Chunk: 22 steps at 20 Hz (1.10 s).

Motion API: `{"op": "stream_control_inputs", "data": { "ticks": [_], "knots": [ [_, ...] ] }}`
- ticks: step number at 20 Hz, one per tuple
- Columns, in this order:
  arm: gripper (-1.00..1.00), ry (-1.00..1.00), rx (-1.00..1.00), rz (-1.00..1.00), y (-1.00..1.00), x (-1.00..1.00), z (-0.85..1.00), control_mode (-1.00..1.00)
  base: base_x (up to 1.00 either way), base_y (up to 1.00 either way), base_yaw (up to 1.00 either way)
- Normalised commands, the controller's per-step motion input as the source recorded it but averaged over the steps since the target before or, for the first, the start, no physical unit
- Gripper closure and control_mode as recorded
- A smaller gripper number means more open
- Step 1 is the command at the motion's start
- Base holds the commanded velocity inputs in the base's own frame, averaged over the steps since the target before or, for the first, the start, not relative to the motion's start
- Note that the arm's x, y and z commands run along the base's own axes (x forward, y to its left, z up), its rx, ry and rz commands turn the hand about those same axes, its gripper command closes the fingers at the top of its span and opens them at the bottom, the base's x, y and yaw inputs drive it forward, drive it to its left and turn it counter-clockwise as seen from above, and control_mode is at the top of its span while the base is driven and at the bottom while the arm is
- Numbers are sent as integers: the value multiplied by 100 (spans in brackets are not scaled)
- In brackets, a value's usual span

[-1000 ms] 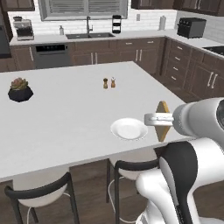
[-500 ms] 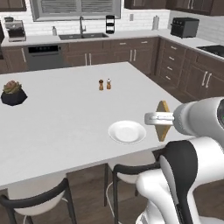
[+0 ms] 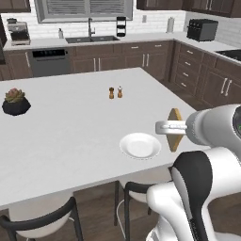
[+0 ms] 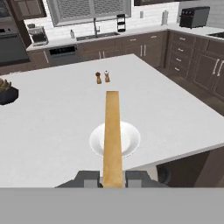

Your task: Start the toaster. Once the lever pops up, take the bread to the plate on the dining counter.

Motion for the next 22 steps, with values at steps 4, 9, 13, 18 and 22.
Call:
{"op": "stream_control_inputs", "data": {
  "ticks": [4, 9, 13, 18, 22],
  "knots": [
    [100, 0, 0, 0, 0, 0, 0, 100, 1, 0, 0],
    [100, 0, 0, 0, 0, 0, 0, 100, 0, 0, 0],
    [100, 1, 0, 1, 0, 16, -2, -100, 0, 0, 0],
    [100, 13, 7, 10, -22, 48, -21, -100, 0, 0, 0],
    [100, 26, 19, 19, -50, 70, -17, -100, 0, 0, 0]
  ]
}}
